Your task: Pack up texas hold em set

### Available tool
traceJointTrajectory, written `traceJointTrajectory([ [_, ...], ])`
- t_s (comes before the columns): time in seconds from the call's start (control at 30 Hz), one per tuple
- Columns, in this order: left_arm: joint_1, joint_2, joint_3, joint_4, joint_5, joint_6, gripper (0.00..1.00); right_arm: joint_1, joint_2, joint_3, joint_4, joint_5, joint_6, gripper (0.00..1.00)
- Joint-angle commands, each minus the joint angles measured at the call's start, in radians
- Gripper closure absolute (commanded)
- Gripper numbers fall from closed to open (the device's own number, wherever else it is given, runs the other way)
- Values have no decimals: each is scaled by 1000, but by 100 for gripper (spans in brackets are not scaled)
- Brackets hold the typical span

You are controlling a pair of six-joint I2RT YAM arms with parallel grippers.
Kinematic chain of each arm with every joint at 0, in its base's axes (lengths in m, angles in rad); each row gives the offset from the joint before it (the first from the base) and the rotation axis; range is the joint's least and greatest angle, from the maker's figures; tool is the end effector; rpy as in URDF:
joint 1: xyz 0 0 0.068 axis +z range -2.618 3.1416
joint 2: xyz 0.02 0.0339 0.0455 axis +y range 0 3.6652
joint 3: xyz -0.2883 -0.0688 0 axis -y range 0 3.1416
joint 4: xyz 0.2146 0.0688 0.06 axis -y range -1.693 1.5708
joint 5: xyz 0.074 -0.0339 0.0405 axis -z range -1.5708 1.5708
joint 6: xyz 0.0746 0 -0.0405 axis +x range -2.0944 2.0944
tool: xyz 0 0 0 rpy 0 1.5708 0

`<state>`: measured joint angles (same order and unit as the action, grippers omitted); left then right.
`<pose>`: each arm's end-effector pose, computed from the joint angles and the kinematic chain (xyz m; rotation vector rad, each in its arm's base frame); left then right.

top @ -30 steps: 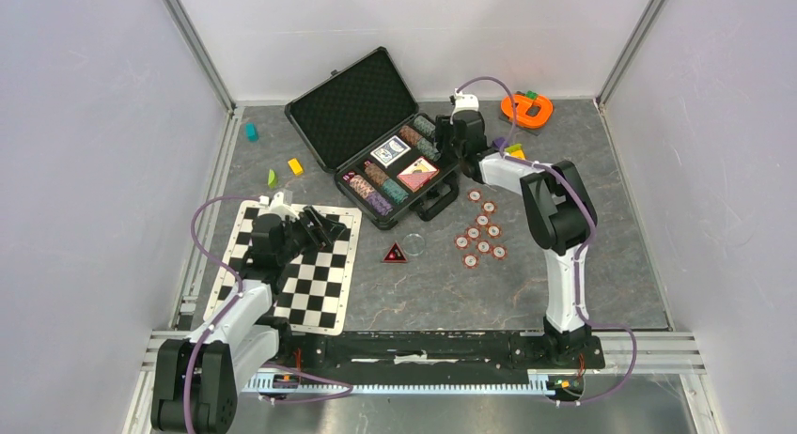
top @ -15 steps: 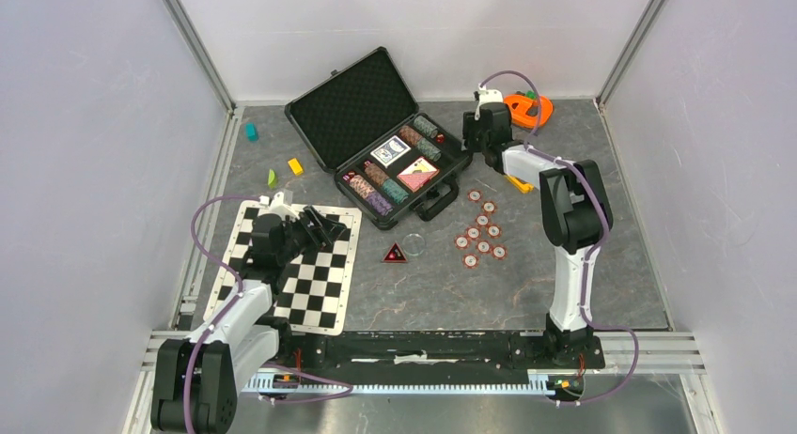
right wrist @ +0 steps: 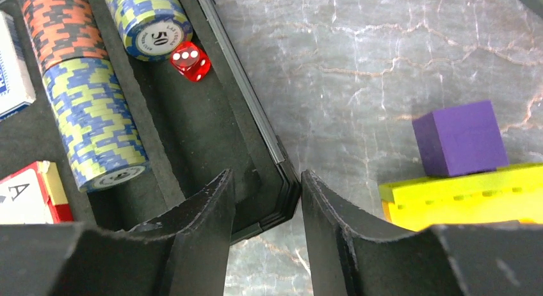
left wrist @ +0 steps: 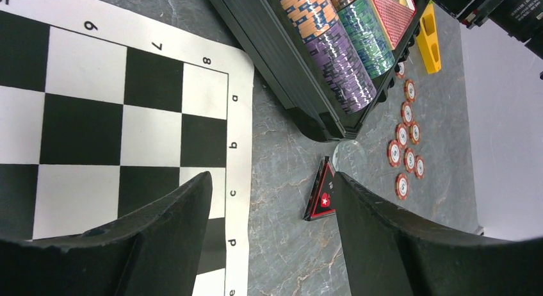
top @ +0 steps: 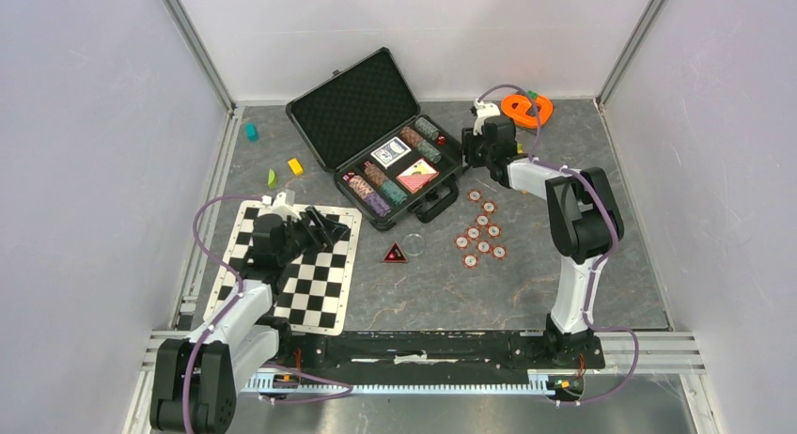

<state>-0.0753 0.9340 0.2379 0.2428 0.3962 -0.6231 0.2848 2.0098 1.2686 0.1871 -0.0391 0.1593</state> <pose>0.1774 -0.0423 0.1912 -0.3103 2.0661 -0.8344 0.4480 0.1342 0.1957 -0.1574 2.1337 0.3033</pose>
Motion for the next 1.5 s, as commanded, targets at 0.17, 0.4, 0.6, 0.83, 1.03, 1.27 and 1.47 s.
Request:
traceJointTrajectory([
  [0.17, -27, -6, 5, 45, 23, 39, 25, 23, -100, -120, -91, -141, 6, 61],
  [0.4, -110, 68, 47, 30, -10, 65, 25, 74, -194, -217, -113, -120, -1, 61],
  [0.6, -307, 79, 100, -36, -189, 136, 25, 120, -322, -278, -137, -48, -13, 44],
  [0.83, -373, 107, 131, -64, -234, 169, 26, 257, -518, -384, -180, 150, 26, 23],
  [1.03, -505, 105, 174, -137, -392, 223, 27, 333, -605, -524, -184, 108, 178, 2],
  [1.27, -523, 102, 179, -140, -419, 226, 26, 420, -667, -642, -148, 17, 70, 2],
  [1.47, -526, 103, 186, -140, -401, 218, 26, 520, -592, -628, -142, 33, 18, 2],
])
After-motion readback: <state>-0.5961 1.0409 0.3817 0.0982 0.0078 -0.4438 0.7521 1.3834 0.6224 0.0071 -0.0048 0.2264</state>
